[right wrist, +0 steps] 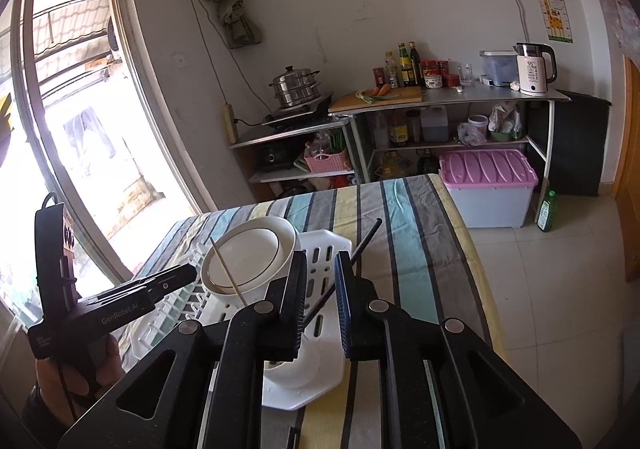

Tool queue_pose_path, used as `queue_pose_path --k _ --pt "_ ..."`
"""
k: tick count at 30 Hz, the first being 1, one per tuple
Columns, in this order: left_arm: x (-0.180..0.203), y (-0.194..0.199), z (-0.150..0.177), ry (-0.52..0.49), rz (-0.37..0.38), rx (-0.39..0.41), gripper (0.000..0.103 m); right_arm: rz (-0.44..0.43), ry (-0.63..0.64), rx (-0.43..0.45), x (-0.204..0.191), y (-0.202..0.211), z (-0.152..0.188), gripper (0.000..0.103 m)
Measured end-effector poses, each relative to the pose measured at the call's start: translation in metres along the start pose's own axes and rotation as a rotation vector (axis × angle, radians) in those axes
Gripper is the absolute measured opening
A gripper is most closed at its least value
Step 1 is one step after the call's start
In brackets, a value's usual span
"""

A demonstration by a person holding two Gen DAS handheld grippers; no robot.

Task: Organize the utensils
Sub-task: 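Lower both chopsticks into the white cup and open both tools, then move both open tools back down to the remaining chopsticks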

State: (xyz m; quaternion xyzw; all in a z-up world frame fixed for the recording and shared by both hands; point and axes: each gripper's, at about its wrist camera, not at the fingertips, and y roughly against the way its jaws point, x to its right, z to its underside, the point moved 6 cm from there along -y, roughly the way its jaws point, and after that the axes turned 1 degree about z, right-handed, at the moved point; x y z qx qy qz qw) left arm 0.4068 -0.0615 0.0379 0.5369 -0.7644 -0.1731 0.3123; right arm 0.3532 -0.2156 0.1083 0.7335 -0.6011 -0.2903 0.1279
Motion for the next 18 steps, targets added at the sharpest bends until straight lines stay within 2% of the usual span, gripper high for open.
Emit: queue_pose_path --k 8,11,18 --pt "-0.001 0.041 0.027 -0.052 -0.027 0.03 0.022 -0.019 0.037 0.026 -0.014 0.036 0.024 0.015" --pt "0.002 0.06 0.049 -0.075 -0.003 0.032 0.022 -0.03 0.071 0.016 -0.025 0.05 0.047 0.015" --pt "-0.003 0.097 0.109 -0.111 -0.014 0.014 0.022 -0.065 0.136 -0.046 -0.052 0.073 0.106 0.015"
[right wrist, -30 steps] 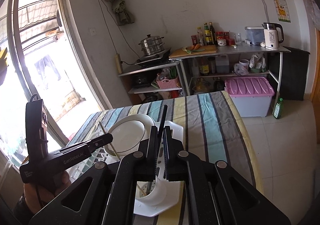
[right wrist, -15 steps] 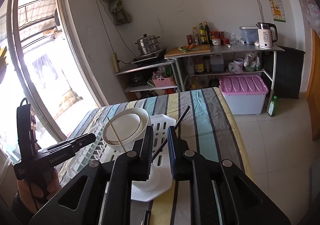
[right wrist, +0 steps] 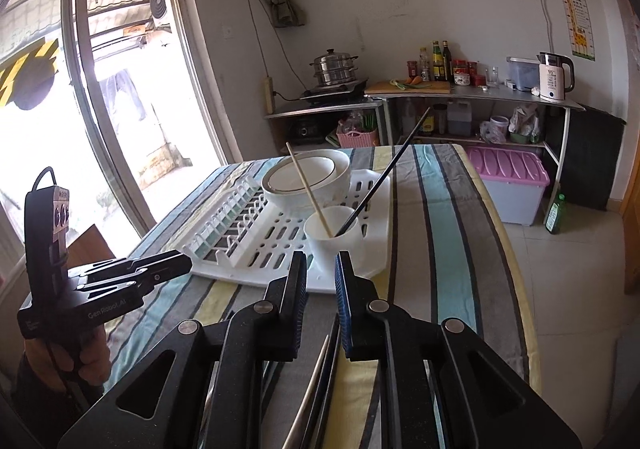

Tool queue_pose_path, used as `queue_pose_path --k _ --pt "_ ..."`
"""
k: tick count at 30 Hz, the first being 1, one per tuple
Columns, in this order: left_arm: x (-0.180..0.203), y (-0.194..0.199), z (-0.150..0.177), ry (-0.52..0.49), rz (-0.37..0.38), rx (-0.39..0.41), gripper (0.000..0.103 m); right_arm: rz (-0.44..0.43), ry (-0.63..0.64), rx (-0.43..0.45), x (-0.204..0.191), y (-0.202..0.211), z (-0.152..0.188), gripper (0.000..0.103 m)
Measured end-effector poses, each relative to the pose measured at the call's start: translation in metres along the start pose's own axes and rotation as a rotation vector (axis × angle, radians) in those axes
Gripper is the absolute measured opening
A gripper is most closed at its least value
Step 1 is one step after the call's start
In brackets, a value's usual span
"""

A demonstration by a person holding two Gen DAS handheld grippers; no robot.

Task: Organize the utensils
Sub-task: 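Move both open tools back down to the remaining chopsticks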

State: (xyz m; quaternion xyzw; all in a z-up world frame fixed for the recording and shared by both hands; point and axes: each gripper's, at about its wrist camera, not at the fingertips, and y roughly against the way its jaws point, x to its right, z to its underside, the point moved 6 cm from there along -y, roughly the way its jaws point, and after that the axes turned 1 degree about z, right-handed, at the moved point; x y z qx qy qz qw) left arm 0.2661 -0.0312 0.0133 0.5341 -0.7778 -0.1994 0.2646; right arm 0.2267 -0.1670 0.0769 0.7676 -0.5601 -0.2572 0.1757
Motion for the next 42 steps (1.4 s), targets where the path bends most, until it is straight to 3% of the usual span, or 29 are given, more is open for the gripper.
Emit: queue_pose_path --k 7,14,30,38,42 --pt "-0.005 0.027 0.055 0.0 -0.011 -0.024 0.022 -0.03 0.003 -0.054 -0.018 0.008 0.044 0.015" --pt "-0.018 0.031 0.084 0.033 -0.039 -0.059 0.022 -0.051 0.004 -0.105 -0.03 0.001 0.065 0.015" --pt "-0.041 -0.034 0.103 0.102 -0.086 -0.231 0.022 -0.055 0.008 -0.217 -0.037 -0.047 0.079 0.015" --pt "-0.038 -0.037 0.102 0.083 -0.095 -0.235 0.022 -0.061 0.023 -0.228 -0.041 -0.057 0.077 0.015" --pt "-0.031 -0.04 0.1 0.056 -0.102 -0.236 0.031 -0.058 0.023 -0.236 -0.042 -0.063 0.077 0.015"
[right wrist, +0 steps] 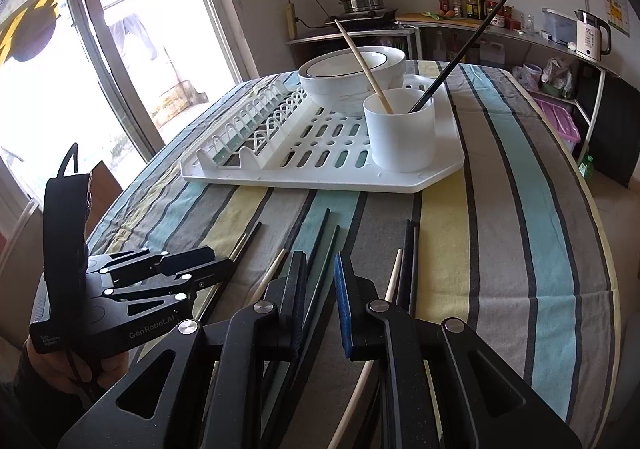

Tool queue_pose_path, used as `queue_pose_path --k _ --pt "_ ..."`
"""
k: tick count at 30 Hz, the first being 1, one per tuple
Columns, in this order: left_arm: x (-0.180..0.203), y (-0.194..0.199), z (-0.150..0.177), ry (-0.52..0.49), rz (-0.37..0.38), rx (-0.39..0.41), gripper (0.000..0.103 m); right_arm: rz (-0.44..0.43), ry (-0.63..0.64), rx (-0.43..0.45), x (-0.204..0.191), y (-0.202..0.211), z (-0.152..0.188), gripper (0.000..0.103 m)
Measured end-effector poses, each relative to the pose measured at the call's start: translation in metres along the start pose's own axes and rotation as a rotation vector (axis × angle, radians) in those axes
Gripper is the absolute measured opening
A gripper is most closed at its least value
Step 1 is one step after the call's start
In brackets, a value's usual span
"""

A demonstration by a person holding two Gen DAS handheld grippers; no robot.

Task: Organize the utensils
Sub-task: 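Move both open tools back down to the remaining chopsticks, then grasp another wooden chopstick with the left tool while the right tool grasps a black chopstick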

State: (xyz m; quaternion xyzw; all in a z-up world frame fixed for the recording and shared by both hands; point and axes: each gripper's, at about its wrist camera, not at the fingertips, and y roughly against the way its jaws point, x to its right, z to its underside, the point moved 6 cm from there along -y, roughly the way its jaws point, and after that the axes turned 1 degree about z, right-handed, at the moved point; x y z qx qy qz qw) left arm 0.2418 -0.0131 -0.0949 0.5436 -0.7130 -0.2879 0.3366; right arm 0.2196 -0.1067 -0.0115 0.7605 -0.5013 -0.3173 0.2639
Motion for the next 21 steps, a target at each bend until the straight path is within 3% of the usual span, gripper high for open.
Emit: queue_pose_path --k 4,21 --pt "0.003 -0.001 -0.001 -0.037 -0.041 0.005 0.032 0.016 0.013 -0.019 0.0 -0.008 -0.001 0.015" --pt "-0.033 0.014 0.008 0.056 -0.062 0.04 0.032 0.065 0.045 -0.139 0.006 -0.049 0.006 0.015"
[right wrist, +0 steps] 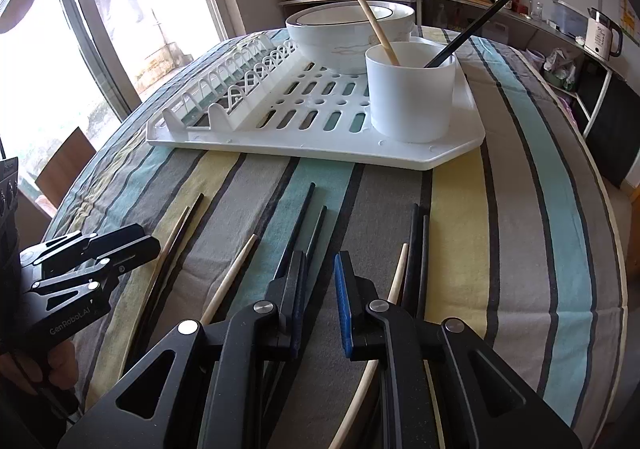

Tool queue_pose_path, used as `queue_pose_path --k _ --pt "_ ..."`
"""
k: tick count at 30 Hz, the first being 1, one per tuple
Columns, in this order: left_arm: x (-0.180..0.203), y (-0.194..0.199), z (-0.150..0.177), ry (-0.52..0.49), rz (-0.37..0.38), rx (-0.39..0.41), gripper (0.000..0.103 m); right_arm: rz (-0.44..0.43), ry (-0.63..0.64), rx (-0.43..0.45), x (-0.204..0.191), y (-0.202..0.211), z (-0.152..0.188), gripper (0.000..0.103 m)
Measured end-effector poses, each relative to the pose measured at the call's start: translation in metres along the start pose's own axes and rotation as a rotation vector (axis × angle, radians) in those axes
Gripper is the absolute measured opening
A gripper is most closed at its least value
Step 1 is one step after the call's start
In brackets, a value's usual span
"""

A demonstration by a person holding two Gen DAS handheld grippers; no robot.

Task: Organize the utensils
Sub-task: 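Grasp another wooden chopstick with the left tool while the right tool grasps a black chopstick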

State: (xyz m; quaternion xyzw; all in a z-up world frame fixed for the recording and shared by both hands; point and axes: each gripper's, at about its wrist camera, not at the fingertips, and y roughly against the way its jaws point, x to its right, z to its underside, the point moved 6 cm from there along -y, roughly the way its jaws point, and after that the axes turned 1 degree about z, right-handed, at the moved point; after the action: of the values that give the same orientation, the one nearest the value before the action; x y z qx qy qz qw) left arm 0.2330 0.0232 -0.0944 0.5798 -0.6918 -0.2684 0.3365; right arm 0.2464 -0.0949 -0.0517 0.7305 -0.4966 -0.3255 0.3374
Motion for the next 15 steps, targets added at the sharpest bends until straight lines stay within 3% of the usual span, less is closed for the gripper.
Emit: queue_pose_path --k 3,7,12,14,15 --pt "0.004 -0.002 -0.001 -0.013 -0.019 -0.011 0.033 0.001 0.002 -0.005 -0.001 -0.003 0.0 0.015" --pt "0.003 -0.004 -0.005 0.036 0.025 -0.022 0.033 0.0 0.007 -0.012 -0.002 -0.005 0.001 0.015" --pt "0.008 -0.009 -0.008 0.003 -0.019 -0.007 0.034 0.0 0.015 -0.016 -0.003 -0.009 -0.001 0.015" --pt "0.013 -0.011 -0.008 -0.012 -0.049 -0.006 0.039 0.0 0.017 -0.02 -0.004 -0.011 -0.001 0.015" --pt "0.015 -0.012 -0.009 -0.017 -0.053 -0.01 0.047 0.002 0.018 -0.021 -0.004 -0.012 -0.001 0.015"
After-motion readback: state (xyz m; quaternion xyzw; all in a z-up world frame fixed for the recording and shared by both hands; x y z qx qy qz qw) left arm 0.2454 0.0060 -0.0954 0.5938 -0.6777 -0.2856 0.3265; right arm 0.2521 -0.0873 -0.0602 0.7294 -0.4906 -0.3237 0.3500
